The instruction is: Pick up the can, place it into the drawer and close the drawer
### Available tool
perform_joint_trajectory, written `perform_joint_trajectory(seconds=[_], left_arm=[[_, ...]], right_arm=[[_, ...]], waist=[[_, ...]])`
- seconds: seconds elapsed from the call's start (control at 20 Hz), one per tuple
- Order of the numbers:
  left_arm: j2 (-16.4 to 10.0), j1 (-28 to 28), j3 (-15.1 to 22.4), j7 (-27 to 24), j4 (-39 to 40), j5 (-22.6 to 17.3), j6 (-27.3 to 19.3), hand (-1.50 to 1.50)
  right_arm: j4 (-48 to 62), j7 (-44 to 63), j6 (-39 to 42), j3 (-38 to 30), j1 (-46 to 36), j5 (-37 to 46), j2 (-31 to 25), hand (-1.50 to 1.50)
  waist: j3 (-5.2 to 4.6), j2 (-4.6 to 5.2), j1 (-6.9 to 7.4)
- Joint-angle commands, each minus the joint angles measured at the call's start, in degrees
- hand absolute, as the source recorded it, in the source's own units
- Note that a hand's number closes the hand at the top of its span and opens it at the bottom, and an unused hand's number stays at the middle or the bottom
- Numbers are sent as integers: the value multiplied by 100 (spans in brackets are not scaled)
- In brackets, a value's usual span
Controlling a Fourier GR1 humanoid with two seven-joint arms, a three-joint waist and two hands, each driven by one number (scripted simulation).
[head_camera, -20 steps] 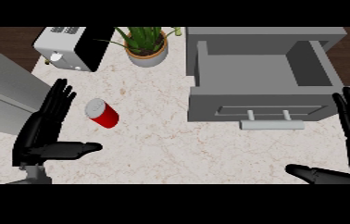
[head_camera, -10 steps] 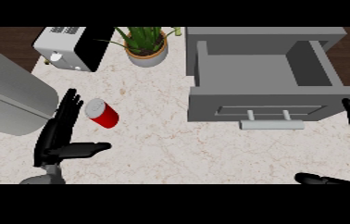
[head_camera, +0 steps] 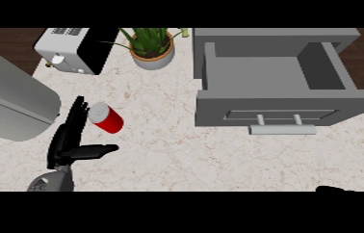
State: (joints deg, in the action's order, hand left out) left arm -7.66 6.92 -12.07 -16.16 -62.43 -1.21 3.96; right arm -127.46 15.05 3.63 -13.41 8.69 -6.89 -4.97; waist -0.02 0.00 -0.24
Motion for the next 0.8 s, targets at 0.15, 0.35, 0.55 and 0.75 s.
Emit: perform_joint_trajectory(seconds=[0.15,0.35,0.55,0.75], left_arm=[[-65,637,-165,-548,1335,-44,-57,-150],[-87,1152,-386,-1314,2682,28,-262,-150],[-389,1758,-567,-1799,3768,39,-150,-150],[-475,1790,-527,-2131,4173,10,64,-150]], right_arm=[[-32,-42,387,-590,164,-514,-215,-150],[-158,-256,282,-129,362,38,170,-150],[84,-130,351,-434,-33,-237,-99,-150],[9,-47,383,-481,74,-217,-51,-150]], waist=[[1,2,-16],[-2,11,-42],[-5,24,-66],[-3,16,-51]])
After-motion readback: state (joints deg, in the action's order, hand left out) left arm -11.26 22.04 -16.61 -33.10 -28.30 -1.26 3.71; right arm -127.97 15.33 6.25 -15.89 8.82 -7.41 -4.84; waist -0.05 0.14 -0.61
